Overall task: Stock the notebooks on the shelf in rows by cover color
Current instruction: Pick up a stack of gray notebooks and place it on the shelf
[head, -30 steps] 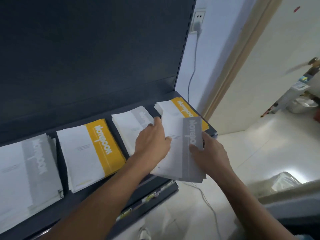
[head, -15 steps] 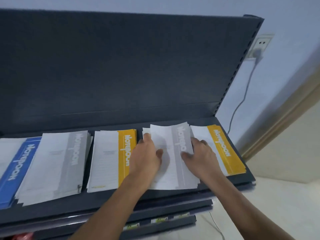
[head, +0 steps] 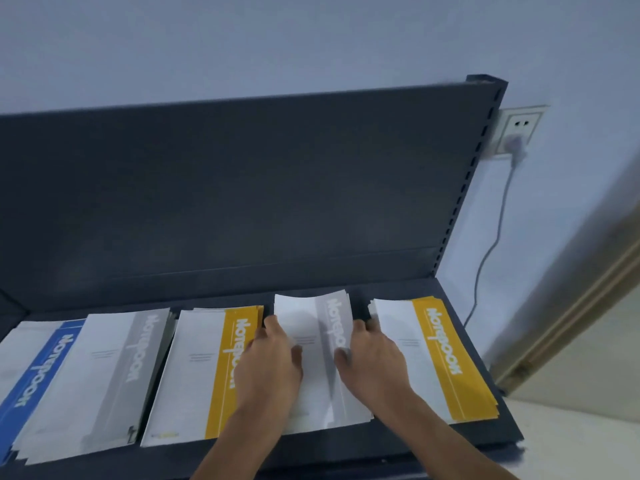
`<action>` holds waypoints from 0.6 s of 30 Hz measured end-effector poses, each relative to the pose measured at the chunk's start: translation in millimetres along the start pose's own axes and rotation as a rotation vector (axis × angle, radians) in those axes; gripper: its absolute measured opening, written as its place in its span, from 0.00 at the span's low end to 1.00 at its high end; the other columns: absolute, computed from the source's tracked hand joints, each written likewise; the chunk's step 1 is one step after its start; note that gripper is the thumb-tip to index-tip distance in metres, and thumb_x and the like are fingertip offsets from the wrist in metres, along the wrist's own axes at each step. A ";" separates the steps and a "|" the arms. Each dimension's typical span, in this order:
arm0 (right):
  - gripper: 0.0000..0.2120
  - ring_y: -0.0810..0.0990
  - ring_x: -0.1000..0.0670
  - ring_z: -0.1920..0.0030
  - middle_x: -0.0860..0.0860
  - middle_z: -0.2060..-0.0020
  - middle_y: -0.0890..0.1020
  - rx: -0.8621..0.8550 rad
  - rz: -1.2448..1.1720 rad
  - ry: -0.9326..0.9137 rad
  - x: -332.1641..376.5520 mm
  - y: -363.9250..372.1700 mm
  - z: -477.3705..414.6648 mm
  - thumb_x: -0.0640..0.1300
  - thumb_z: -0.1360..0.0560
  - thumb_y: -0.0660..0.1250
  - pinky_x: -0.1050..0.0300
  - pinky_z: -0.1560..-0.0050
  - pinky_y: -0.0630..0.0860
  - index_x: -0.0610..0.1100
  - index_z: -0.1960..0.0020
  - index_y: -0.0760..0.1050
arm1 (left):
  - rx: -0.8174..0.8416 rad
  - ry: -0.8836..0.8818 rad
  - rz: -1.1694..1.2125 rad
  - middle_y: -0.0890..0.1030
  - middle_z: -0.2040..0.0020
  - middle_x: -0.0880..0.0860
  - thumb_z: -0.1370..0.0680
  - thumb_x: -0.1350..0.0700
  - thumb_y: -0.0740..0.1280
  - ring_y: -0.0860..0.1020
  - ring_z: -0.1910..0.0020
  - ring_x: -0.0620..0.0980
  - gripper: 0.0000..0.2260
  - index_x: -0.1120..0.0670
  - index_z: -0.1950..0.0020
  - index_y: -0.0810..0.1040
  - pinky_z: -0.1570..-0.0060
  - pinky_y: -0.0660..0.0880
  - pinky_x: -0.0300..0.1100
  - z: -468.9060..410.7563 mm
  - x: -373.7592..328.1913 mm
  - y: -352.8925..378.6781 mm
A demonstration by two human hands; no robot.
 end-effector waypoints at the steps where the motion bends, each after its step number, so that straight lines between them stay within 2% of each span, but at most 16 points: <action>1: 0.13 0.80 0.47 0.47 0.48 0.42 0.75 0.010 0.006 -0.016 1.5 1.1 -0.7 0.51 0.19 0.61 0.57 0.55 0.73 0.45 0.38 0.71 | -0.006 0.000 -0.020 0.80 0.44 0.51 0.20 0.47 0.68 0.81 0.48 0.50 0.21 0.53 0.32 0.65 0.57 0.76 0.40 0.7 -0.7 -0.3; 11: 0.20 0.79 0.47 0.42 0.47 0.39 0.76 0.050 0.048 -0.121 7.8 3.9 -0.4 0.51 0.20 0.65 0.58 0.48 0.76 0.45 0.31 0.67 | -0.021 -0.022 -0.082 0.80 0.41 0.50 0.20 0.45 0.66 0.81 0.46 0.50 0.21 0.52 0.32 0.65 0.53 0.79 0.41 4.6 0.2 2.9; 18: 0.19 0.78 0.47 0.40 0.48 0.37 0.75 0.038 0.040 -0.152 8.1 -5.0 4.7 0.50 0.19 0.64 0.57 0.47 0.77 0.45 0.31 0.67 | -0.034 -0.018 -0.117 0.79 0.39 0.48 0.20 0.42 0.64 0.81 0.45 0.49 0.21 0.50 0.32 0.65 0.52 0.80 0.39 7.5 0.7 -1.0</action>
Point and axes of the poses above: each hand's wrist, its own z-axis away from the middle knuckle, its own y-axis out of the palm, x = y × z, the point moved 10 cm from there along -z, towards the middle knuckle
